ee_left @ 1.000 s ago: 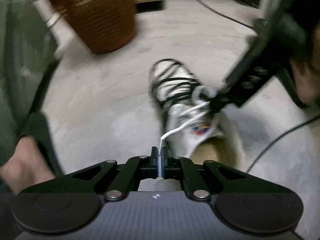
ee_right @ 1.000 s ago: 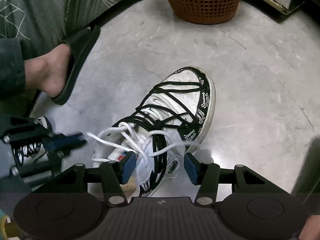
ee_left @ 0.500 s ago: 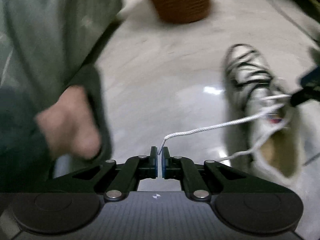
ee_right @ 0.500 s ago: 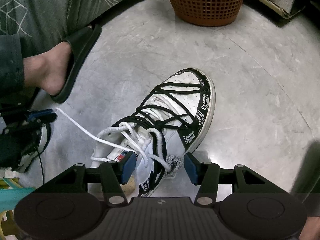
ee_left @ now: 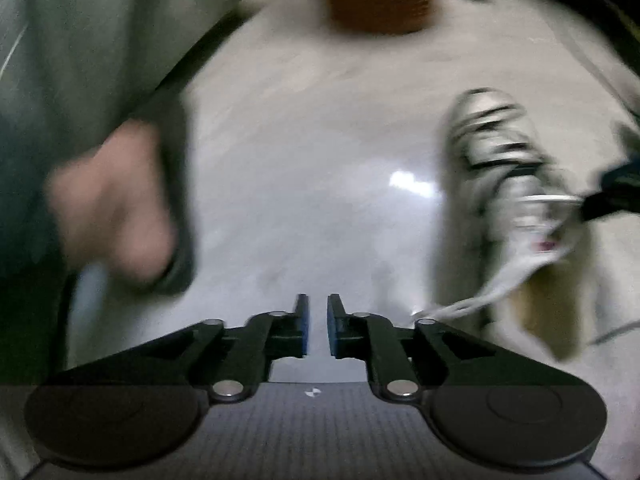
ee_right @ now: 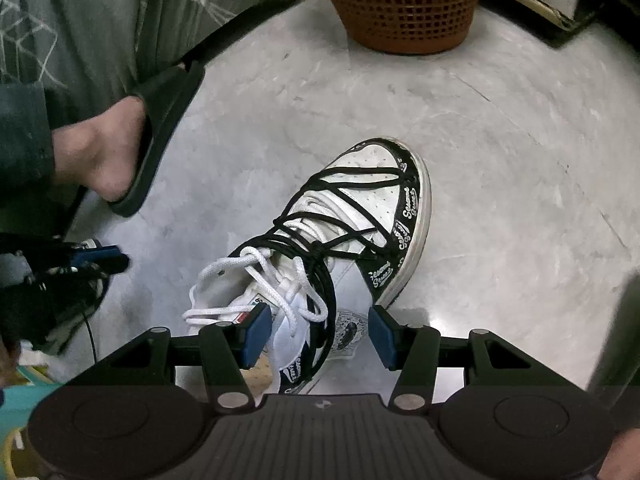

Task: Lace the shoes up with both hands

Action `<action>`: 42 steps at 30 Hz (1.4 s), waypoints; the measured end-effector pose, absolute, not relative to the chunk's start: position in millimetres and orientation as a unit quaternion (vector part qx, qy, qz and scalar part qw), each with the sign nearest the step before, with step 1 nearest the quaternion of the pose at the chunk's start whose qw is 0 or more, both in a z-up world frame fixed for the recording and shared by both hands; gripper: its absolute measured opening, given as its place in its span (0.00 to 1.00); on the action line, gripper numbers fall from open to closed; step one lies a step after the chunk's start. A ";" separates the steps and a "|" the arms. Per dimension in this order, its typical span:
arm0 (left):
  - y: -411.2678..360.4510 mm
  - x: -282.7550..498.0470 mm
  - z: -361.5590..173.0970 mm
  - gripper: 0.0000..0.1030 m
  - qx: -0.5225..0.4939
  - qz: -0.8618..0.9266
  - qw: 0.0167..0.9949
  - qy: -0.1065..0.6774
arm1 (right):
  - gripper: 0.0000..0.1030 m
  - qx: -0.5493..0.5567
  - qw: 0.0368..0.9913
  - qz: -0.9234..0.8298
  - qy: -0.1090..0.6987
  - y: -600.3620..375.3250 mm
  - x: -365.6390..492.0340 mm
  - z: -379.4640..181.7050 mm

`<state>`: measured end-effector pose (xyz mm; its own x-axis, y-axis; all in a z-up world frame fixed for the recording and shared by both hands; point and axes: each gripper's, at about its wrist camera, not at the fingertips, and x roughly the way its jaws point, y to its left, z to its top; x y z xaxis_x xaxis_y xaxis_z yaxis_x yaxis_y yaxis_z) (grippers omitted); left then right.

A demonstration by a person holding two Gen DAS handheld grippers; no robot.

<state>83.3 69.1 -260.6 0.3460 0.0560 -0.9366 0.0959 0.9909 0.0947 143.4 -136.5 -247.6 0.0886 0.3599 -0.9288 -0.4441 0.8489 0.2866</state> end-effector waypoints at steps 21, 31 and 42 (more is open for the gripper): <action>-12.6 99.0 -247.4 0.22 0.105 -0.197 0.834 0.505 | 0.54 0.147 0.744 0.219 0.613 -171.8 131.6 -250.7; -24.7 108.3 -259.5 0.16 0.121 -0.218 0.818 0.518 | 0.54 0.212 0.747 0.176 0.605 -186.3 132.3 -253.0; -42.8 113.7 -272.0 0.05 0.158 -0.241 0.798 0.529 | 0.54 0.228 0.743 0.164 0.607 -198.1 128.6 -252.5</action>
<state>113.7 -42.8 -272.0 0.3235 -0.2171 -0.9210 0.5522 0.8337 -0.0025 128.6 -198.1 -252.5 0.2088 0.5212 -0.8275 0.0338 0.8418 0.5387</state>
